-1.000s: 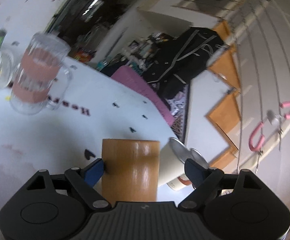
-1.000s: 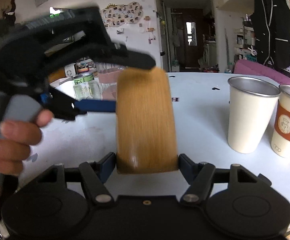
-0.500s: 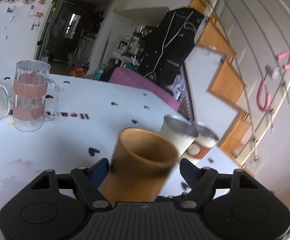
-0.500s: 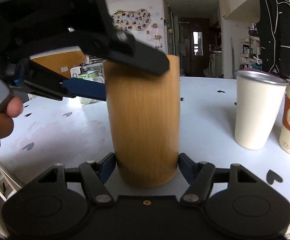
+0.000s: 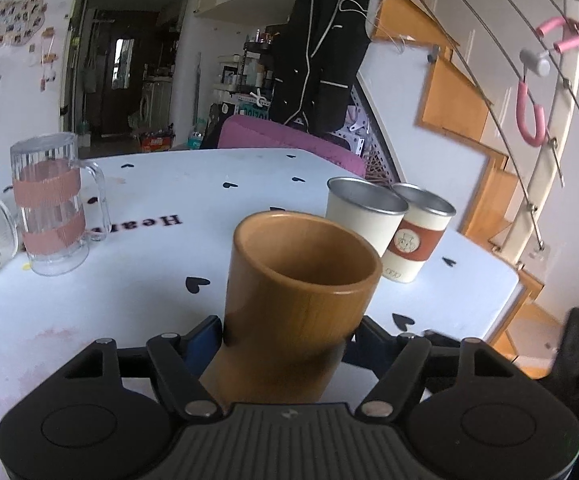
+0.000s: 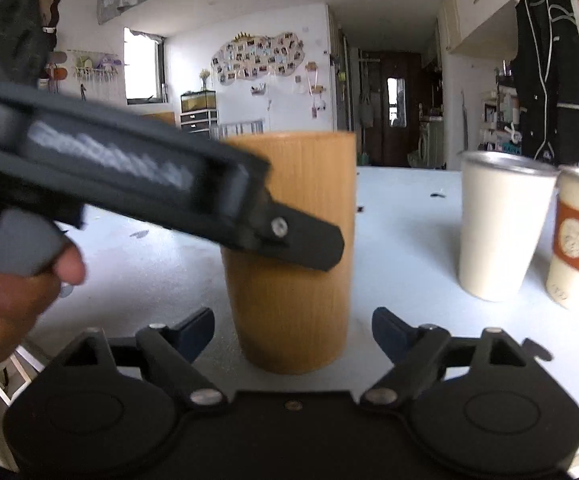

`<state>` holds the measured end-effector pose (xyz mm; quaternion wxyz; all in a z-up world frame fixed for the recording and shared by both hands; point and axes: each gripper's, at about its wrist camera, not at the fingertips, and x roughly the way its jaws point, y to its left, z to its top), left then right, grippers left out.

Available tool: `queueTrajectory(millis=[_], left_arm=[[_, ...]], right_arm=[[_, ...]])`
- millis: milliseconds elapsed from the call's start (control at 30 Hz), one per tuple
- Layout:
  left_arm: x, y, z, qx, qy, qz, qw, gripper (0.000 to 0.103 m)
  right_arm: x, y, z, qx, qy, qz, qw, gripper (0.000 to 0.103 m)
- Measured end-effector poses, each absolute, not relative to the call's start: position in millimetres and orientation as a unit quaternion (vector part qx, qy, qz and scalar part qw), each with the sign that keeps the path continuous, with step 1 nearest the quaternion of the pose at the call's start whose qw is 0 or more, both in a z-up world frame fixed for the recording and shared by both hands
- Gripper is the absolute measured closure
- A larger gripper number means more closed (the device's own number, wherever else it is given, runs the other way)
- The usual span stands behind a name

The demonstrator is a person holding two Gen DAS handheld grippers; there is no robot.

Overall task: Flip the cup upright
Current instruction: 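Lower the upright wooden cup beside the metal cups and open the right tool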

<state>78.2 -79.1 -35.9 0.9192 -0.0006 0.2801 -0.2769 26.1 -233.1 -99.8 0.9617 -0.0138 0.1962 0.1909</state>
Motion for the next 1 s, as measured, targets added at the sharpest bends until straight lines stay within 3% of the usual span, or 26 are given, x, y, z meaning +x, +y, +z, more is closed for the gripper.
queueTrajectory(millis=[267,1000], left_arm=[[69.3,-86.8,-46.7,0.056,0.284,-0.267,0.919,0.035],[142.4,-144.5,-49.6,0.037,0.268,-0.214,0.938,0.035]], right_arm=[[11.5,-257.5,-107.8,-0.006,0.216,0.160,0.963,0.017],[14.6,-293.5,-101.5,0.026,0.203,0.101,0.974,0.019]])
